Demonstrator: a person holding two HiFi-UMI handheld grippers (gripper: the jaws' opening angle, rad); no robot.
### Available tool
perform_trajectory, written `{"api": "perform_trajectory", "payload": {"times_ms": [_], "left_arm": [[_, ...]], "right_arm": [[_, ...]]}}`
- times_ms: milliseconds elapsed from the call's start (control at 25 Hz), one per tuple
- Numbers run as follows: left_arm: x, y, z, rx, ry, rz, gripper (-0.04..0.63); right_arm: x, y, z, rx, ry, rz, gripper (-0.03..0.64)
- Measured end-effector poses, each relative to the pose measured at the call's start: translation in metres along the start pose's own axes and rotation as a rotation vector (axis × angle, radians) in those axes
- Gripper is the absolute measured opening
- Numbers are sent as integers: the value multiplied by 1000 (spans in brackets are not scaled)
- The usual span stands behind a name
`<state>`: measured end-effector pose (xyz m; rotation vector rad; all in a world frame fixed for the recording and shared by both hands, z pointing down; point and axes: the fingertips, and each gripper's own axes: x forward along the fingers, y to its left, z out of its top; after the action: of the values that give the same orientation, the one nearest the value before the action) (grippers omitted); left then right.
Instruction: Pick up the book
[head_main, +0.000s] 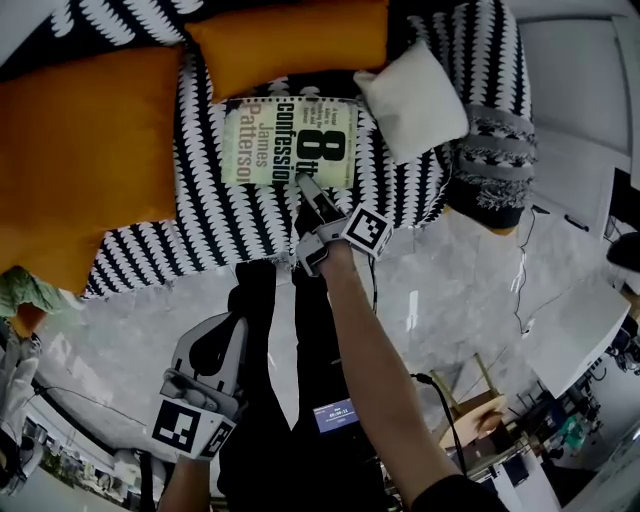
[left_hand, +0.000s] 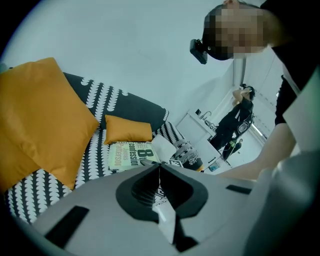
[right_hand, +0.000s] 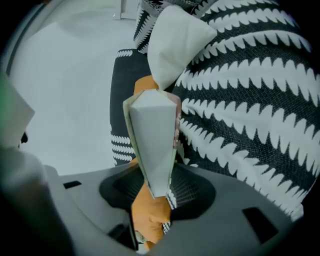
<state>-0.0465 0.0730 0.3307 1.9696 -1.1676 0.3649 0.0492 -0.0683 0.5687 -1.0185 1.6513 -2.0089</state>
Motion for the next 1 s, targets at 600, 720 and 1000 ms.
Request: {"api": "perform_trajectory", "payload": {"times_ms": [600, 720, 1000], "left_arm": [[43, 56, -47, -44, -76, 11, 14], [48, 45, -46, -53, -89, 13, 14], [42, 39, -19, -64, -161, 14, 14]], "right_arm": [[27, -39, -17, 38, 0, 89, 181], [16, -19, -10, 56, -2, 135, 181], [-2, 36, -9, 34, 21, 187, 179]]}}
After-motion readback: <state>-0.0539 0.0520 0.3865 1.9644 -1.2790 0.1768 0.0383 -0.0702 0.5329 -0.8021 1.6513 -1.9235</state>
